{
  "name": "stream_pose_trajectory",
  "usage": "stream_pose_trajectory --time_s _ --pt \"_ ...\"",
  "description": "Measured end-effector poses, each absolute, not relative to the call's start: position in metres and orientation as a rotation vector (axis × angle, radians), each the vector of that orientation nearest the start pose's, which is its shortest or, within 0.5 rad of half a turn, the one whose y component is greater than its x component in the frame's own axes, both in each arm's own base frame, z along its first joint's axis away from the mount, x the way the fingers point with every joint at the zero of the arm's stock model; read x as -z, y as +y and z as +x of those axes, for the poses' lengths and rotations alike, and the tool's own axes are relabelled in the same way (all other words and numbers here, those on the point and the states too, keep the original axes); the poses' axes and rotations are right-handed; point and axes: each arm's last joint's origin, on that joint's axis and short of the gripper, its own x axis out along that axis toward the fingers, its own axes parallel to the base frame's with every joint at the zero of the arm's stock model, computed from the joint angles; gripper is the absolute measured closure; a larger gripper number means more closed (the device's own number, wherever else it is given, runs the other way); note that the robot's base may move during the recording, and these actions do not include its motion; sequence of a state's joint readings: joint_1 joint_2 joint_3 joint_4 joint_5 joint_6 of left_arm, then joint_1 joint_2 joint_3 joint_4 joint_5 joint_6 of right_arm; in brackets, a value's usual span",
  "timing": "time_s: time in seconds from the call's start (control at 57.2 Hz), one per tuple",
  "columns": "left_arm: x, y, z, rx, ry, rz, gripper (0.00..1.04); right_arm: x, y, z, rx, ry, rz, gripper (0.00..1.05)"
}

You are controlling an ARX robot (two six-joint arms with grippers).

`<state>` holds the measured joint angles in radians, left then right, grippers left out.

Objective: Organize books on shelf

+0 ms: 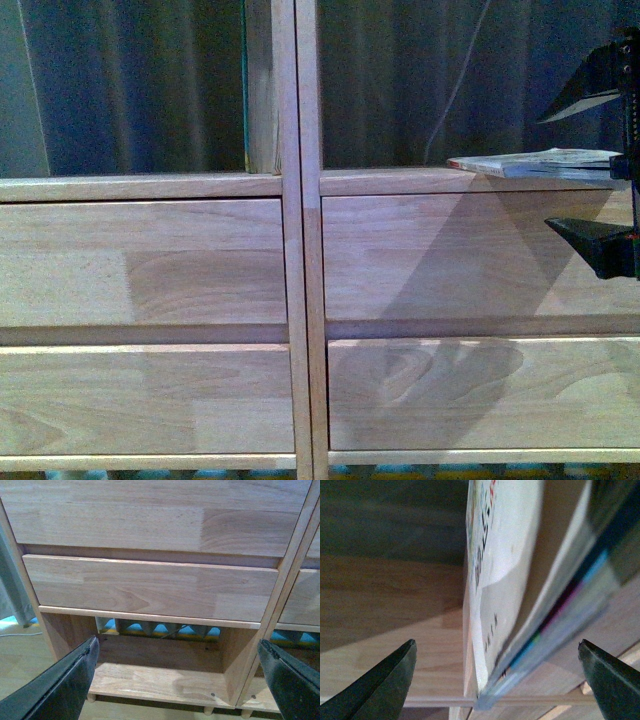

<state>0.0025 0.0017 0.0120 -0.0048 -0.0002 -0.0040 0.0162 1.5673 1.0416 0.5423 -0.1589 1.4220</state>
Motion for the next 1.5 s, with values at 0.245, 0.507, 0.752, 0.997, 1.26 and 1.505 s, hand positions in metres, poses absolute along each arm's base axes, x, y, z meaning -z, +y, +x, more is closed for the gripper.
stream_pose_trajectory --time_s 0.245,0.507,0.752,0.997,1.26,1.505 --pt "-0.167 0.0 0.097 -0.003 -0.006 -0.004 0.07 -0.313 0.008 0.368 -0.142 0.074 1.408 0.53" --pt "-0.167 0.0 0.097 -0.003 -0.006 -0.004 0.07 -0.31 0.009 0.375 -0.128 0.09 1.388 0.92" --pt "-0.173 0.003 0.099 0.231 -0.036 -0.112 0.07 -0.312 0.005 0.37 -0.191 0.087 1.39 0.97" --pt "-0.209 0.038 0.117 0.235 -0.089 -0.204 0.07 -0.331 0.0 0.33 -0.413 0.077 1.364 0.97" --pt "-0.246 0.071 0.176 0.237 -0.018 -0.356 0.07 -0.352 0.006 0.28 -0.705 0.058 1.194 0.97" --pt "-0.293 0.06 0.255 0.57 0.098 -0.685 0.07 -0.343 0.011 0.266 -0.797 0.042 1.06 0.97"
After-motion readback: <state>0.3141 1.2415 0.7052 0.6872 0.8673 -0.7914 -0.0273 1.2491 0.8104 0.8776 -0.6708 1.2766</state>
